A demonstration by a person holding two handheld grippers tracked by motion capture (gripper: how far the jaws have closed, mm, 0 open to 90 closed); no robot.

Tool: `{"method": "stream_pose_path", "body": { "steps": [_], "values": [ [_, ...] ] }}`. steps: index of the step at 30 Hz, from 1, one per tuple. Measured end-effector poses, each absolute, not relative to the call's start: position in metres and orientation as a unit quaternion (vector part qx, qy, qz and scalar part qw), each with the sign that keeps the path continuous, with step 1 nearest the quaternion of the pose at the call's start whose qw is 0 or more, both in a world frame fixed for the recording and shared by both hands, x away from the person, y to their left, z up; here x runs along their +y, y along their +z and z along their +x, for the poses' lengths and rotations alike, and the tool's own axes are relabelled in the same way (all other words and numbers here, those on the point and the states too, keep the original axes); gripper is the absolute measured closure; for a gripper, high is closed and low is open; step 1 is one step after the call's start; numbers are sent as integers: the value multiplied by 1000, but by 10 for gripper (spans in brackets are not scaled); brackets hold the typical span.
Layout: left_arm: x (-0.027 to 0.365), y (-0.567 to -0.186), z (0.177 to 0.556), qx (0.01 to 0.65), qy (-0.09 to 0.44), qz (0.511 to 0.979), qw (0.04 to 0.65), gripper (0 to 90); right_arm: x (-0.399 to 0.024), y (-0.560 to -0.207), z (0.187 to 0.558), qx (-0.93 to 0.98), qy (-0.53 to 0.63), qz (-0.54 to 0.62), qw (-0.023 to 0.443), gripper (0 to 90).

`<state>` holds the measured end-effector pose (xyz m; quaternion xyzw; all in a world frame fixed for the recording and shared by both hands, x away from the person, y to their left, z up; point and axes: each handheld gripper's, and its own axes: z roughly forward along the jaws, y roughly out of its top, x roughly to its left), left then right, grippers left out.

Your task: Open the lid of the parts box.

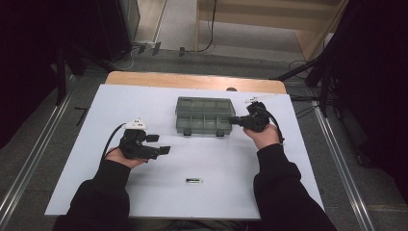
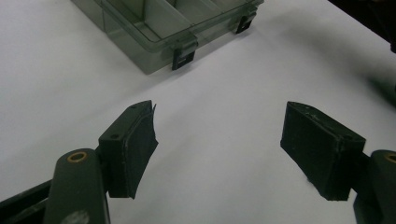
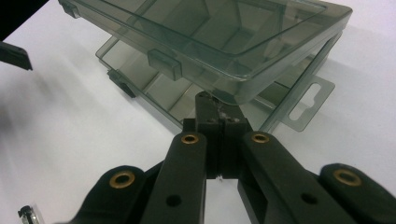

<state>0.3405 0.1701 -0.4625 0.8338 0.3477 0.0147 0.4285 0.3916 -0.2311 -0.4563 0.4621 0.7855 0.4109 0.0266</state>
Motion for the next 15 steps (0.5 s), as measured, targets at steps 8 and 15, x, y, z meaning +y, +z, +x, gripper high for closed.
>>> {"method": "stream_pose_path", "body": {
  "steps": [8, 15],
  "values": [
    [164, -464, 360, 350, 29, 837, 421, 260, -230, -453, 393, 787, 408, 462, 28, 900],
    [158, -464, 380, 343, 32, 836, 428, 260, -229, -446, 397, 790, 404, 460, 28, 900]
  ]
}}
